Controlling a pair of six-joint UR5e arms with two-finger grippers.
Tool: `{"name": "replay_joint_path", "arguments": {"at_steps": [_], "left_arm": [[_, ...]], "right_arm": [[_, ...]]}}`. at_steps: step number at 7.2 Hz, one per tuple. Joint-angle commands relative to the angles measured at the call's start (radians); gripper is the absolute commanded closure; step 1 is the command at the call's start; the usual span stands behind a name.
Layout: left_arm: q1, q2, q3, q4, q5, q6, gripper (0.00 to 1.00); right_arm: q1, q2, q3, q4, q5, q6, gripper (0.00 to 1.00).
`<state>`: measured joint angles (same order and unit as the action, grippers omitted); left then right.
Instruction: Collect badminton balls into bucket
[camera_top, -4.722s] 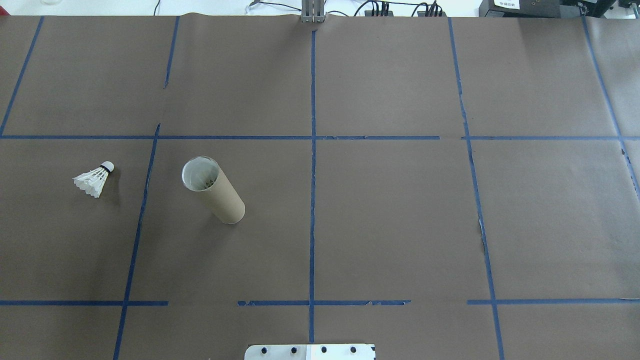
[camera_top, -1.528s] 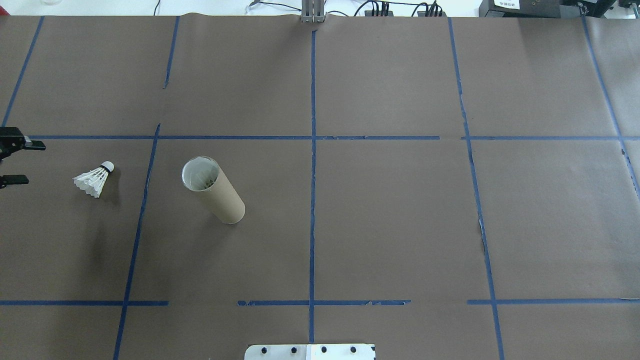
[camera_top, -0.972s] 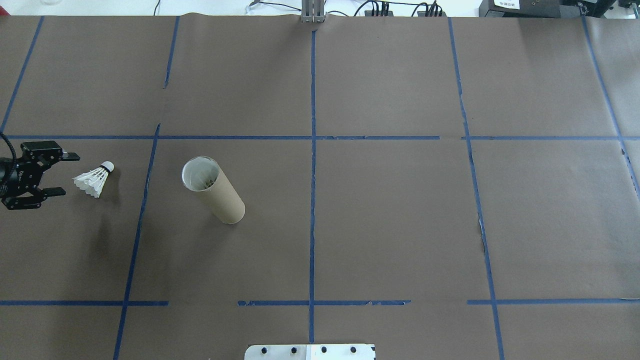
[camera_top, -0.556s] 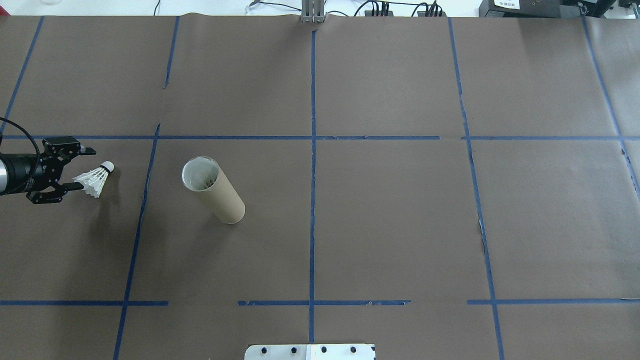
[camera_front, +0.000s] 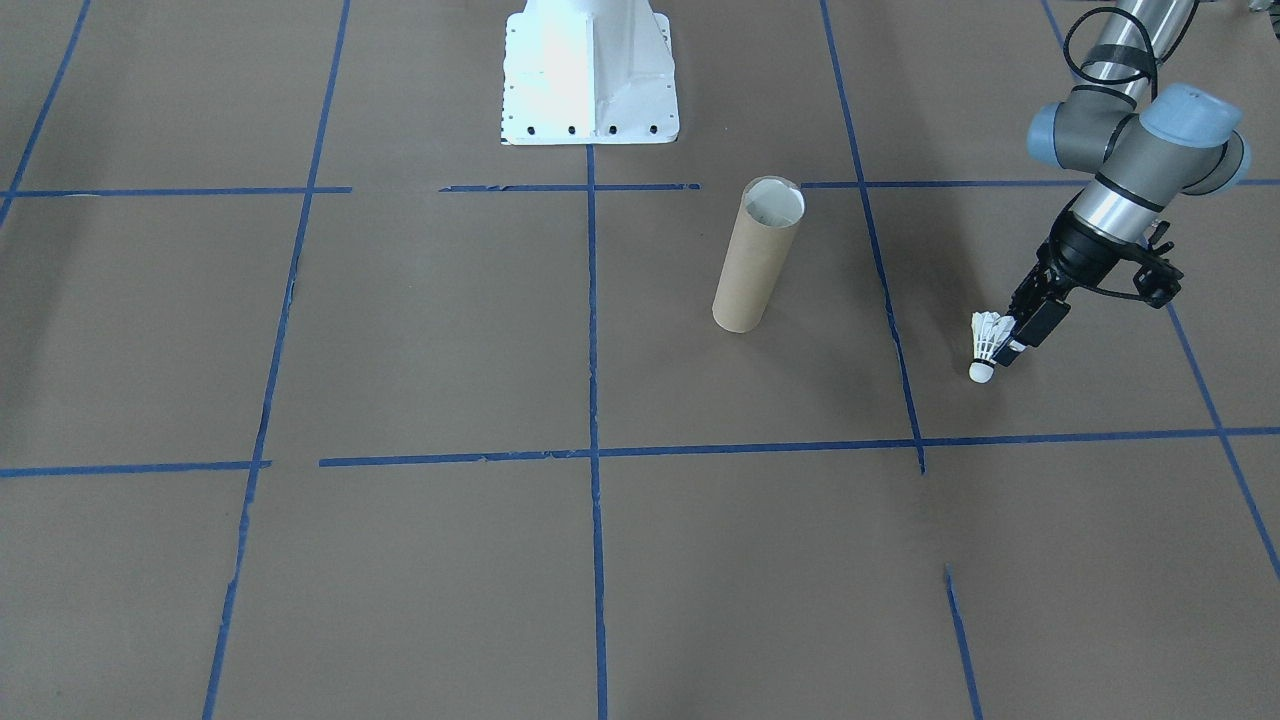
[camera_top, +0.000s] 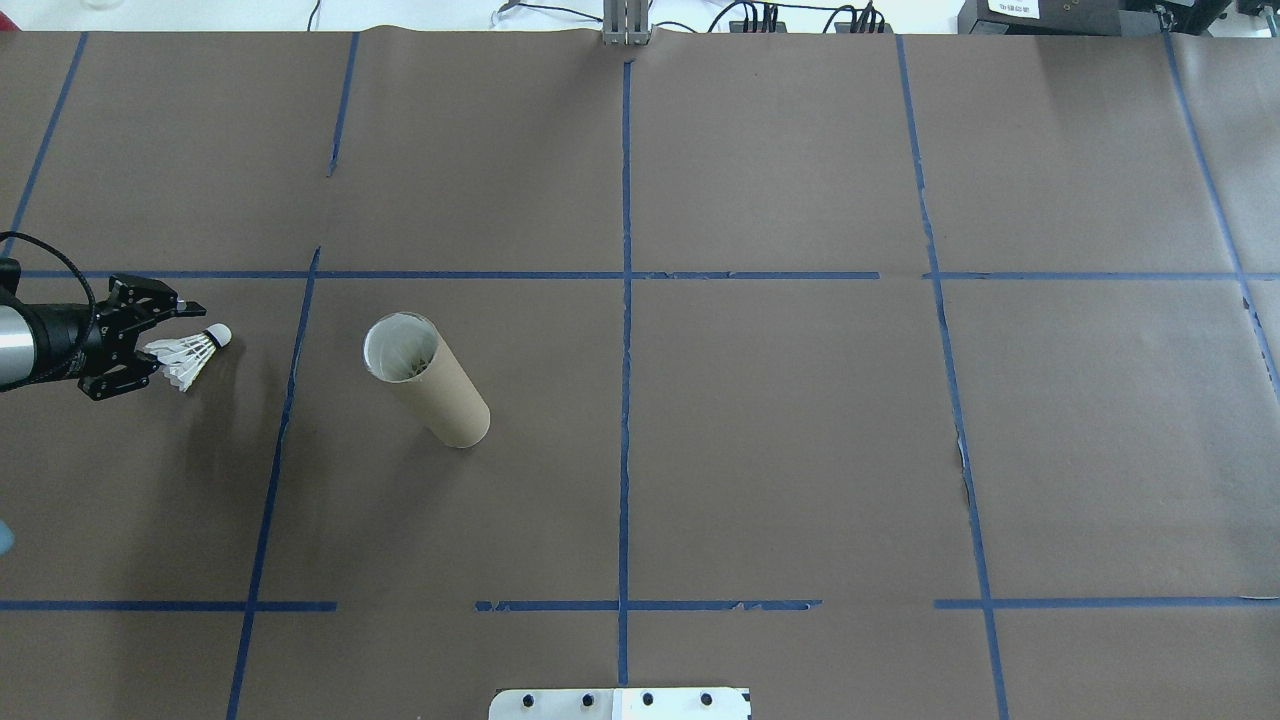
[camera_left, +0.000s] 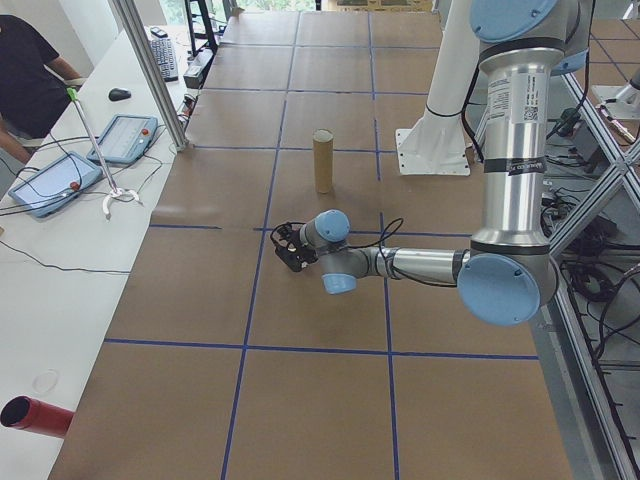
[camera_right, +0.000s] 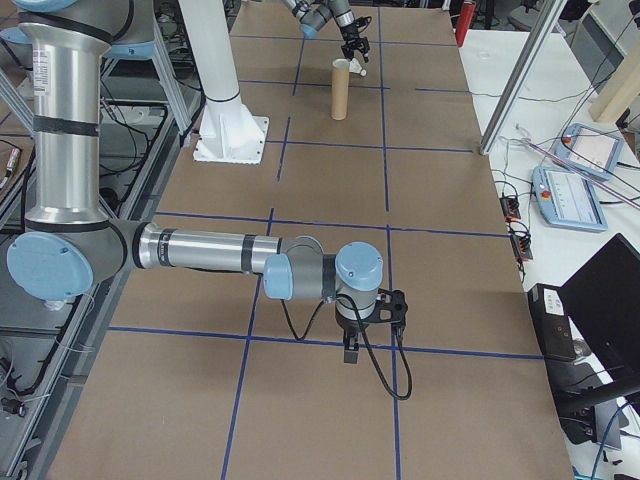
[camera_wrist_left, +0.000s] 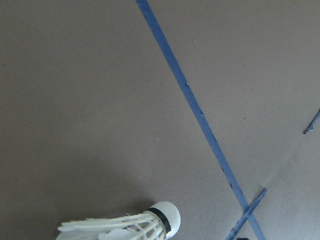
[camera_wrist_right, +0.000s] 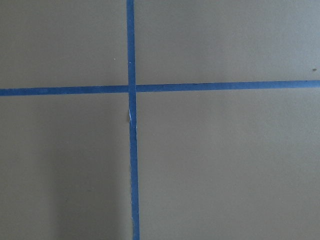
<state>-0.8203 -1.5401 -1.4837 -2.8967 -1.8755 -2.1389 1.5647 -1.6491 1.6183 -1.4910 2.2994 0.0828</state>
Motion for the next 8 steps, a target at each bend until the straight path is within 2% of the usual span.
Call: {"name": "replay_joint_path", "arguments": {"at_steps": [1,2,3,4,5,6,8], "left_arm": [[0.0,0.009,-0.03,0.001,-0.01,0.005,1.0],[-0.003,0.027,-0.087,0.017,-0.042,0.013,1.0],[-0.014,0.032,-0.127,0.028,-0.163,0.016,1.0],[-0.049,0.032,-0.163,0.054,-0.228,0.054,1.0],[-0.092,0.017,-0.241,0.174,-0.316,0.165,1.0],[-0.108,-0.053,-0.35,0.397,-0.335,0.315,1.0],[-0.164,-0.212,-0.491,0.777,-0.335,0.555,1.0]], "right_arm": [[0.0,0.0,0.0,0.0,0.0,0.0,0.0],[0.0,0.0,0.0,0.0,0.0,0.0,0.0],[0.0,0.0,0.0,0.0,0.0,0.0,0.0],[0.0,0.0,0.0,0.0,0.0,0.0,0.0],[0.0,0.0,0.0,0.0,0.0,0.0,0.0],[0.0,0.0,0.0,0.0,0.0,0.0,0.0],[0.0,0.0,0.0,0.0,0.0,0.0,0.0]]}}
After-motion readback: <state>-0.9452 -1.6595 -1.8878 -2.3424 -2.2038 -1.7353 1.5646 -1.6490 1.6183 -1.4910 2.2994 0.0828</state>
